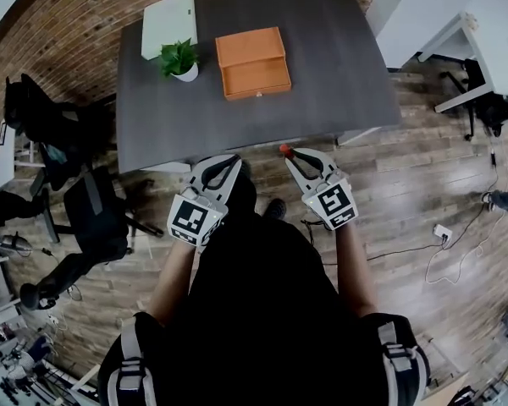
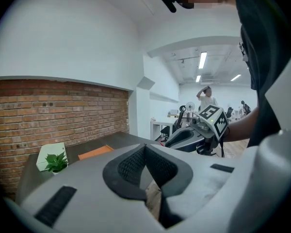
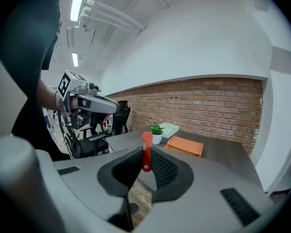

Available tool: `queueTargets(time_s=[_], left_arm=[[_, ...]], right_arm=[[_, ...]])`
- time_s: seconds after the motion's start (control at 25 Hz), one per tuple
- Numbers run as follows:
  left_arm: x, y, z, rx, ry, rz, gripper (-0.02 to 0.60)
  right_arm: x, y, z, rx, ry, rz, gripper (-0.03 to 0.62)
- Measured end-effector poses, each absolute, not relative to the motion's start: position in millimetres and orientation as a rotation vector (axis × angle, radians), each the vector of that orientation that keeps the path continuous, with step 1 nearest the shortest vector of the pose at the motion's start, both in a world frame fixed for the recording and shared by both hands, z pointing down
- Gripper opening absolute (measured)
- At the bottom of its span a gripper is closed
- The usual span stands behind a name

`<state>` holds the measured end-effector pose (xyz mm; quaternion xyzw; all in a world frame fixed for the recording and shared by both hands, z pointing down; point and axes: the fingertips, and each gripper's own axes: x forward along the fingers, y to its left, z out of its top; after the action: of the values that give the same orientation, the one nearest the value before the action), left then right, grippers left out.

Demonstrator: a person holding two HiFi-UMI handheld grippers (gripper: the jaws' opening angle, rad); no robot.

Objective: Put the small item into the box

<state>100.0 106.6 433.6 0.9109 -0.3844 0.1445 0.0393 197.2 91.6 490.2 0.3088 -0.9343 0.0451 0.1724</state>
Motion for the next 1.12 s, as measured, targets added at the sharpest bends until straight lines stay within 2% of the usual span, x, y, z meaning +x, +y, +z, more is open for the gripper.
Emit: queueTargets(time_s=[0.56, 1.12], left_arm=[[133, 60, 434, 2.878, -1.023, 0.407, 0.023], [78, -9, 442, 2.834, -1.053, 0.377, 0.023]], right_arm=[[220, 63, 490, 0.970, -2.592, 0.178, 0.067], [167, 1, 497, 0.888, -2.554, 0.151, 0.067]])
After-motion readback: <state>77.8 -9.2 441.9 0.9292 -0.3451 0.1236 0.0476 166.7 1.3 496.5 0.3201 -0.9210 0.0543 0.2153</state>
